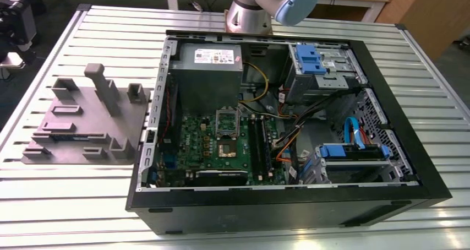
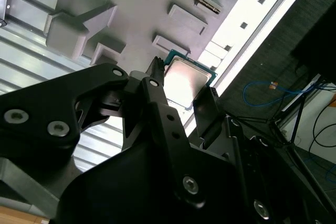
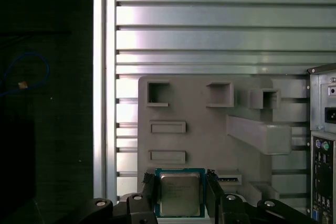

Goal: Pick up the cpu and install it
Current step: 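Pick up the cpu and move it towards the insertion slot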

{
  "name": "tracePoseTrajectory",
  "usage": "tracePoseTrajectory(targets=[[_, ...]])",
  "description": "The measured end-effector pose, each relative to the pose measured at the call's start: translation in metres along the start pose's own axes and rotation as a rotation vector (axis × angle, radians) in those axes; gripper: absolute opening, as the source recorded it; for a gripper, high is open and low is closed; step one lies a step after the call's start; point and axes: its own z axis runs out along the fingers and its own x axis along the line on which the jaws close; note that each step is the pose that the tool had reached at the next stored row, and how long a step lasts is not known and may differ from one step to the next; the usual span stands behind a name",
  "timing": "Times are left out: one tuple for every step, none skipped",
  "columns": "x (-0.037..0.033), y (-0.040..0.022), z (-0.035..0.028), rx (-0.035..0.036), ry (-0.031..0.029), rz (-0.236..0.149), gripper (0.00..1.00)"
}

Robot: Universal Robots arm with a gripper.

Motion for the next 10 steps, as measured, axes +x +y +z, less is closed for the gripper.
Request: tracePoseTrajectory(targets=[[-0.0002,0.0000,0.0000,-0.0001,-0.0001,0.000,0.47],[-0.0004,0.0000,0.0000,0.0000,-0.0001,0.000,0.47],[-0.0007,0.0000,0.0000,0.0000,0.0000,0.000,0.47],[-0.0010,0.0000,-0.0001,0.0001,0.0001,0.000,0.47],[-0.0013,0.0000,0.0000,0.0000,-0.0001,0.000,0.47],[-0.0016,0.0000,0.0001,-0.0001,-0.0001,0.000,0.47],[-0.0017,0.0000,0.0001,0.0000,-0.0001,0.000,0.47],[-0.0020,0.0000,0.0001,0.0000,0.0000,0.000,0.47],[-0.0021,0.0000,0.0000,0.0000,0.0000,0.000,0.47],[-0.0021,0.0000,0.0000,0.0000,0.0000,0.000,0.47]])
